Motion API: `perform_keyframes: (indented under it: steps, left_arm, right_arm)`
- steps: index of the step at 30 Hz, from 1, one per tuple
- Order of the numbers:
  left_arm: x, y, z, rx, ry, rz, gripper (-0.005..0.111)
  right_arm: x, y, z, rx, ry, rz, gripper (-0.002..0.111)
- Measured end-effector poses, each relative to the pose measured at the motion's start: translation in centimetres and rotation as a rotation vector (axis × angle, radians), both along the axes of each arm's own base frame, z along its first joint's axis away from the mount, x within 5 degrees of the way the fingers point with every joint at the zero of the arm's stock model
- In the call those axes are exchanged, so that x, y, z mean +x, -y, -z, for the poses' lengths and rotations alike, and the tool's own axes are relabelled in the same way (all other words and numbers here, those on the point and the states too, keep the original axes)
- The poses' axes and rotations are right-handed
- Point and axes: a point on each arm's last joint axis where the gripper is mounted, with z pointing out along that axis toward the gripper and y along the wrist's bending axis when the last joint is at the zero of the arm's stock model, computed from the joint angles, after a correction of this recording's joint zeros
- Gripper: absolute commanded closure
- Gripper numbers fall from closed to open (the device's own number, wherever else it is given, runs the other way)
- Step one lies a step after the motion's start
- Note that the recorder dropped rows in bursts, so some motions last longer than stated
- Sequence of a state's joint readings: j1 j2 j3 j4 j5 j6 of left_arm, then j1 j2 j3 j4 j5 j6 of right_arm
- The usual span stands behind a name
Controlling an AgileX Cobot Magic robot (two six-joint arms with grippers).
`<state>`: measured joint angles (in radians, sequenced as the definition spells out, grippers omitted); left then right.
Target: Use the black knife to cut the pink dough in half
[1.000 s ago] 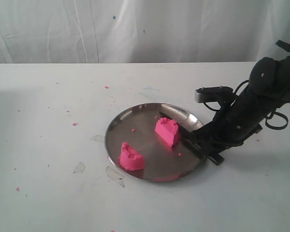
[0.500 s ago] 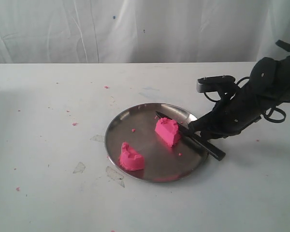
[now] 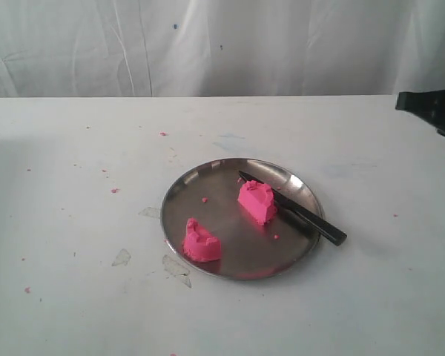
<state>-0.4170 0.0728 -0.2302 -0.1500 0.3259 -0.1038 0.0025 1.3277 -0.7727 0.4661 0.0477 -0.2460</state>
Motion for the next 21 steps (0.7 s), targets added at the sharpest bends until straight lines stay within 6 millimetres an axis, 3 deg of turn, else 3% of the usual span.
perform_keyframes:
  steps: [3, 7, 11, 18, 21]
  left_arm:
    - [0.0, 0.0, 0.0, 0.000, 0.000, 0.000, 0.107]
    - [0.0, 0.0, 0.0, 0.000, 0.000, 0.000, 0.107]
    - [0.0, 0.0, 0.0, 0.000, 0.000, 0.000, 0.107]
    - [0.0, 0.0, 0.0, 0.000, 0.000, 0.000, 0.107]
    - [0.0, 0.0, 0.0, 0.000, 0.000, 0.000, 0.107]
  right_arm:
    - [-3.8, 0.0, -2.7, 0.017, 0.119, 0.009, 0.108]
    - [-12.7, 0.2, -6.9, -0.018, 0.432, 0.009, 0.108]
    - [-19.1, 0.2, -9.7, -0.023, 0.691, 0.009, 0.108]
    - [-26.4, 0.2, -11.3, -0.025, 0.980, 0.012, 0.108]
    - [-27.6, 0.2, -11.3, -0.027, 1.024, 0.011, 0.108]
